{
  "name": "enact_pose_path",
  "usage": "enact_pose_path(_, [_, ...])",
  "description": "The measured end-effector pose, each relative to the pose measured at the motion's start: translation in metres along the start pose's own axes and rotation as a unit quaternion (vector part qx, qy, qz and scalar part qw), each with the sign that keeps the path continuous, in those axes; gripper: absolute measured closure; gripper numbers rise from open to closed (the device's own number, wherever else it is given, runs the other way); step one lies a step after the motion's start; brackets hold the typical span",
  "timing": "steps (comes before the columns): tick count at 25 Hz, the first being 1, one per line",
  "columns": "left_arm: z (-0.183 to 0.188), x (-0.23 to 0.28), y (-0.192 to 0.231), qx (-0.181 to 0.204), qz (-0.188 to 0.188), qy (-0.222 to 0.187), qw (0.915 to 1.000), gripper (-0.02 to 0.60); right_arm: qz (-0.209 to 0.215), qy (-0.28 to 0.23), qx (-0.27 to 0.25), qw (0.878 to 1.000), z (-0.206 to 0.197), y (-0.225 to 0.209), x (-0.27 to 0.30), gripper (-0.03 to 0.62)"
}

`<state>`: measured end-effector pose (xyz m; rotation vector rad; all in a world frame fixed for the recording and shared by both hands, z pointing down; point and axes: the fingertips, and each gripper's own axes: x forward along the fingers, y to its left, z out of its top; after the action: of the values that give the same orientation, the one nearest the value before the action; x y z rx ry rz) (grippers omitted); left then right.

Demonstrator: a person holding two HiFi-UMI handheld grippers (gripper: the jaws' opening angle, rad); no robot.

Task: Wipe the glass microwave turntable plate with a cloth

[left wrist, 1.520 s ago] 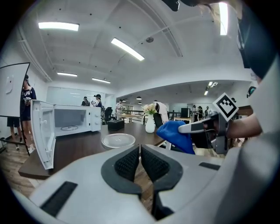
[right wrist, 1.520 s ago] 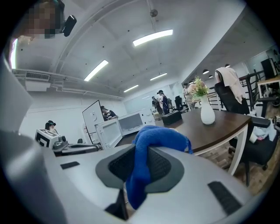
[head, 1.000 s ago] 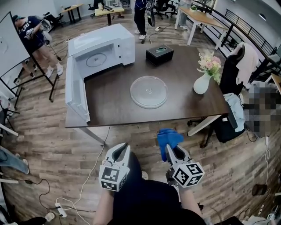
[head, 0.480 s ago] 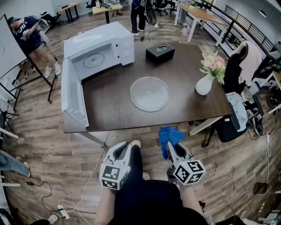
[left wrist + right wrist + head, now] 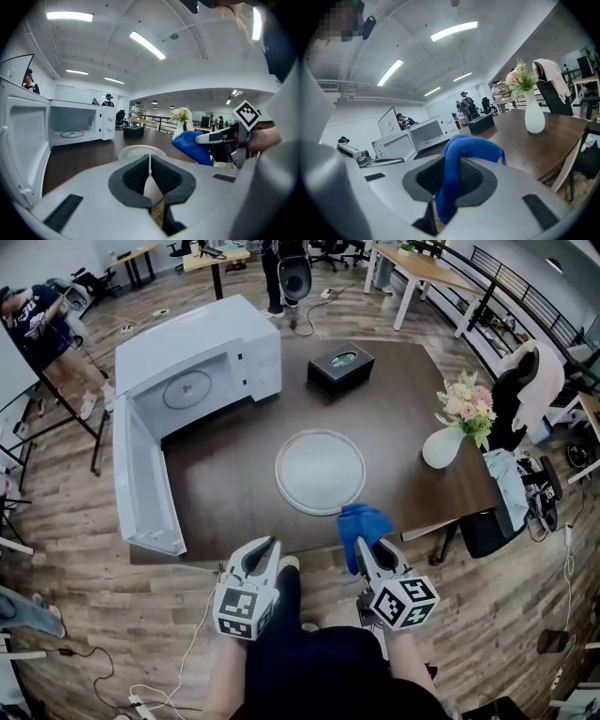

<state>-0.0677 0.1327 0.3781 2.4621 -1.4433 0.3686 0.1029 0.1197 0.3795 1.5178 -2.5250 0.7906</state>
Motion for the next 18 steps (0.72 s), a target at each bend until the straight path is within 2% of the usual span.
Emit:
enact_pose_path(14, [0.03, 0.108, 0.09, -0.008, -0.033, 0.017, 0.9993, 0.568, -0.047, 0.007, 0.007, 0.999, 0.05, -0.038, 0.112, 0.539])
enact_pose_path(18, [0.025, 0.124, 0.105, -0.034, -0.05, 0.031, 0.9977, 0.568, -0.058, 0.019, 0.009, 0.998, 0.052, -0.043, 0.133, 0.539])
